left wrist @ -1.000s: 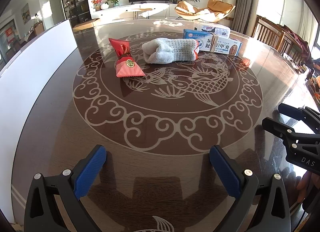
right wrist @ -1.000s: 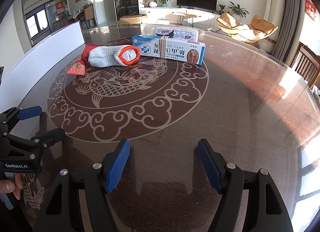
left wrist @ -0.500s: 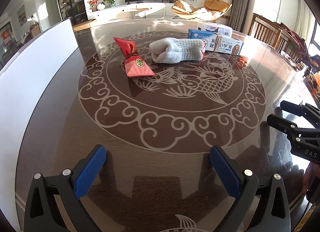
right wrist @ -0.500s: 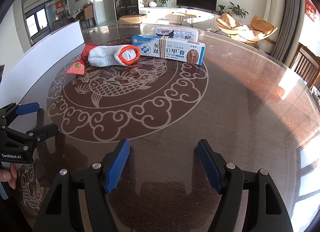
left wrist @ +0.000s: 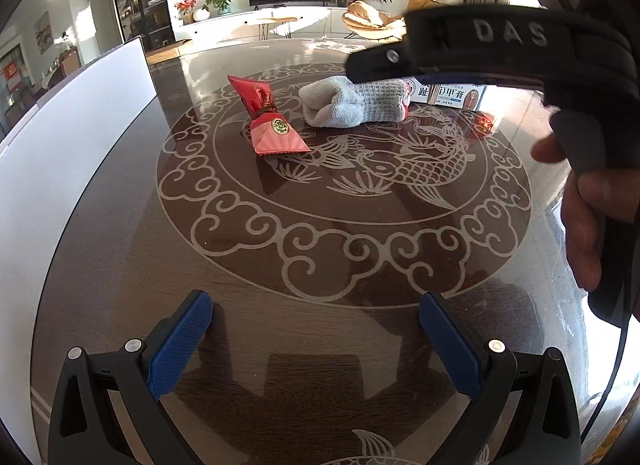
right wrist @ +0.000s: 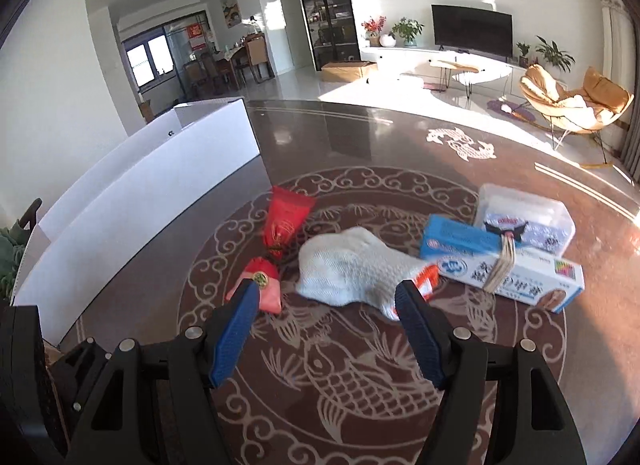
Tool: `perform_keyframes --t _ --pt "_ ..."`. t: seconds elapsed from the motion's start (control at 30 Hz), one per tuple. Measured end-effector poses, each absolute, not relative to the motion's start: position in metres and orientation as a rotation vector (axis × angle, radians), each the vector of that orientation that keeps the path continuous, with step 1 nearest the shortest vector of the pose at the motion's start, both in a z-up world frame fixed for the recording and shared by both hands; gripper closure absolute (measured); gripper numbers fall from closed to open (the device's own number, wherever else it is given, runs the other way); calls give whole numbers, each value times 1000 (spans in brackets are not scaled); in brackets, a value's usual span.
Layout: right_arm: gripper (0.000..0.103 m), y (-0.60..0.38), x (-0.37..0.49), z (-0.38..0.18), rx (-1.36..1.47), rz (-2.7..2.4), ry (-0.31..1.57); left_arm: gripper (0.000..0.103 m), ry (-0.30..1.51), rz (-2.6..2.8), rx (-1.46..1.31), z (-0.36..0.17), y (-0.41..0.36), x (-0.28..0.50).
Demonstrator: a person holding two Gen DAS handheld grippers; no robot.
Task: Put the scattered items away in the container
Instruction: 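Grasp the white orange-cuffed knit glove with the right gripper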
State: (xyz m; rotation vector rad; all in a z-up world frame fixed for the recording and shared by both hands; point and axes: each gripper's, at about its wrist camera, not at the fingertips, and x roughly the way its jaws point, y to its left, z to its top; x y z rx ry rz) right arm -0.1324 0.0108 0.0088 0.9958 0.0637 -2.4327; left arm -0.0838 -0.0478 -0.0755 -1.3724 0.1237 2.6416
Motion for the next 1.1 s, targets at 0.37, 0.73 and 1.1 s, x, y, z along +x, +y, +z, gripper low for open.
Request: perform_keyframes --t 0.37,0.73,1.1 --pt "35 3 -198 -37 1326 -2292 -39 0 123 2641 -1372 -76 -47 -86" --pt "33 93 -91 28 1028 -2317 29 0 118 2651 -1376 -76 -45 -89" --pt "33 62 -75 -42 942 -2065 677 0 115 2656 -1378 -76 -46 -87"
